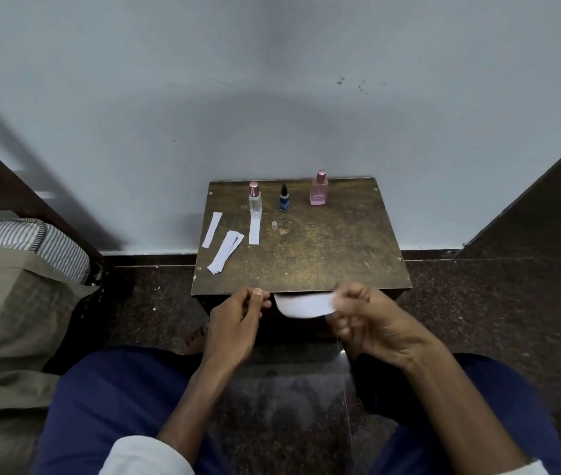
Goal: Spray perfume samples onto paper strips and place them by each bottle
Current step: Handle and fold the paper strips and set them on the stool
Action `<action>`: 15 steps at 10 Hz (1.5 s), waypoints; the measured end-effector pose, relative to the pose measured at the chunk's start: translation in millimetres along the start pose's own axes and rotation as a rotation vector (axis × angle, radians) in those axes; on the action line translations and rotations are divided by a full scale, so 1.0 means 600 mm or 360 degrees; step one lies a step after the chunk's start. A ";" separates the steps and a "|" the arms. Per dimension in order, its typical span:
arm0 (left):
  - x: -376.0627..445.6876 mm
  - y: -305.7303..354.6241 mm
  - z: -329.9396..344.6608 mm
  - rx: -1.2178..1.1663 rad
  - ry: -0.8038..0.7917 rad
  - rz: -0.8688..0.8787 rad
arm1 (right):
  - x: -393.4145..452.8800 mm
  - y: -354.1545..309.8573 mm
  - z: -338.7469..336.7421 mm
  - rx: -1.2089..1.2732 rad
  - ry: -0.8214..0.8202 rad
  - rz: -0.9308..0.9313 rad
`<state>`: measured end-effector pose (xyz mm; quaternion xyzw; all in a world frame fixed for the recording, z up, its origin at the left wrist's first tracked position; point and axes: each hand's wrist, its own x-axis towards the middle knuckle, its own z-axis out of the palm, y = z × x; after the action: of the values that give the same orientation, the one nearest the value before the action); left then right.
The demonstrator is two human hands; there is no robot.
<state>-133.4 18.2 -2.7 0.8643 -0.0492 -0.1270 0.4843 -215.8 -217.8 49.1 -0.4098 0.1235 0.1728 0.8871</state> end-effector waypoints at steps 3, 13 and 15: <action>-0.001 -0.005 -0.001 -0.0027 -0.0010 -0.0005 | 0.013 0.017 -0.007 -0.1718 0.0681 0.0241; -0.011 0.005 -0.001 0.0003 -0.0182 0.0160 | 0.042 0.038 -0.025 -0.2139 0.0568 -0.0314; -0.018 0.007 0.000 0.0303 -0.0536 0.0485 | 0.038 0.039 -0.006 -0.2353 0.0142 -0.0534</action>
<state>-143.9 18.2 2.7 0.8552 -0.2707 -0.1897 0.3993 -204.6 -201.9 22.6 -0.9175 -0.0526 0.0565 0.3902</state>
